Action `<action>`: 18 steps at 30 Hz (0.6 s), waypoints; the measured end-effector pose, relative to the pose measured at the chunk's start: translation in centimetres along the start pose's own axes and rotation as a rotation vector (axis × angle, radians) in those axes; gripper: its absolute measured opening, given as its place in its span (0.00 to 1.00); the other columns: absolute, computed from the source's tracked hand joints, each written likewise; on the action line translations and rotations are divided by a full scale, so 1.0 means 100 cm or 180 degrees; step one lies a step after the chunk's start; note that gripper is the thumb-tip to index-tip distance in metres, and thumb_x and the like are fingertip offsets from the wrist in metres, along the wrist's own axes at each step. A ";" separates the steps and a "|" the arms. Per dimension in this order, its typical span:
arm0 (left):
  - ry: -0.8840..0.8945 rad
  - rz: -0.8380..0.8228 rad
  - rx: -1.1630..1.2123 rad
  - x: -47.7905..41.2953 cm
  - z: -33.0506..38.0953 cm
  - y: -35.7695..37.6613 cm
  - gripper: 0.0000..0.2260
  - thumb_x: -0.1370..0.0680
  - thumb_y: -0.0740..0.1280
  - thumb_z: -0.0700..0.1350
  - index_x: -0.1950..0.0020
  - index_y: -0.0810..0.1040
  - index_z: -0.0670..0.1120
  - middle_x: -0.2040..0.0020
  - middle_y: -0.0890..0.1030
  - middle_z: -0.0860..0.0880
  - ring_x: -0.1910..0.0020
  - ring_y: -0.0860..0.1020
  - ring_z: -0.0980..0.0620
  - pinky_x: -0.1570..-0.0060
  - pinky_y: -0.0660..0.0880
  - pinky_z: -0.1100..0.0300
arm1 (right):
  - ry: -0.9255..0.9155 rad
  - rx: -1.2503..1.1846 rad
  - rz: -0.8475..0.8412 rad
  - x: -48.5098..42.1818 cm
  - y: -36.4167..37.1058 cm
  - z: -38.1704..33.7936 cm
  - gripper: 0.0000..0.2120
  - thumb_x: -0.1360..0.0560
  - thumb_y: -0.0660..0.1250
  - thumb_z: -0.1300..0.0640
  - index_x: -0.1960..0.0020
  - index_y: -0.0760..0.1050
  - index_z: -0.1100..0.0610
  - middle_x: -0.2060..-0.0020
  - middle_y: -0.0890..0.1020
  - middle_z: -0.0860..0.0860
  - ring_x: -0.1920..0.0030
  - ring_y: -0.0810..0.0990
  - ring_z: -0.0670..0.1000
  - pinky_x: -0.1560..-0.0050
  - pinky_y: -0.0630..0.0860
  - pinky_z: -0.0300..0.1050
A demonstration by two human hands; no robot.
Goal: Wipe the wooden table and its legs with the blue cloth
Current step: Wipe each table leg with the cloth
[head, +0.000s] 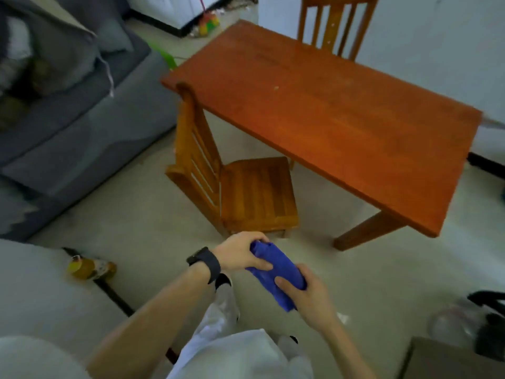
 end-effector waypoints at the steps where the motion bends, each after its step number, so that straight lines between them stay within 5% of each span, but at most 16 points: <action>1: 0.0030 0.0282 0.0318 0.023 0.000 -0.022 0.17 0.29 0.78 0.49 0.43 0.78 0.53 0.49 0.82 0.55 0.52 0.81 0.58 0.55 0.79 0.64 | -0.0160 0.0194 -0.0022 -0.002 0.002 -0.026 0.08 0.28 0.74 0.44 0.52 0.77 0.44 0.60 0.82 0.44 0.61 0.80 0.44 0.61 0.75 0.40; 5: 0.0093 0.1266 0.1262 0.106 -0.029 -0.096 0.14 0.27 0.76 0.40 0.43 0.80 0.48 0.50 0.84 0.54 0.53 0.82 0.63 0.56 0.78 0.67 | -0.1117 0.0858 -0.0183 -0.011 0.035 -0.133 0.12 0.28 0.72 0.43 0.48 0.76 0.46 0.47 0.77 0.40 0.51 0.77 0.39 0.50 0.74 0.38; 8: 0.0168 0.1651 0.1508 0.151 -0.057 -0.143 0.13 0.27 0.76 0.41 0.45 0.81 0.53 0.50 0.84 0.55 0.51 0.83 0.60 0.54 0.80 0.65 | -0.1433 0.0985 -0.0562 -0.009 0.085 -0.201 0.23 0.27 0.72 0.41 0.36 0.70 0.41 0.41 0.76 0.35 0.45 0.76 0.36 0.46 0.75 0.36; 12: 0.0315 0.1846 0.1551 0.195 -0.098 -0.210 0.13 0.27 0.76 0.42 0.46 0.81 0.55 0.50 0.84 0.57 0.49 0.82 0.58 0.52 0.80 0.62 | -0.1737 0.1141 -0.0910 -0.012 0.164 -0.272 0.33 0.24 0.68 0.43 0.25 0.54 0.32 0.35 0.64 0.24 0.37 0.68 0.30 0.38 0.67 0.30; 18: 0.0183 0.1819 0.1149 0.222 -0.184 -0.308 0.13 0.27 0.76 0.46 0.48 0.80 0.62 0.49 0.83 0.59 0.49 0.81 0.60 0.48 0.80 0.59 | -0.1832 0.1274 -0.0846 -0.049 0.277 -0.342 0.29 0.21 0.67 0.50 0.27 0.58 0.33 0.41 0.72 0.28 0.40 0.71 0.31 0.37 0.70 0.32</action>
Point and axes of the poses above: each hand's wrist, its own x-axis away from the middle knuckle, its own y-axis out of the palm, z = x × y, the point moved 7 cm from there along -x, towards the middle knuckle
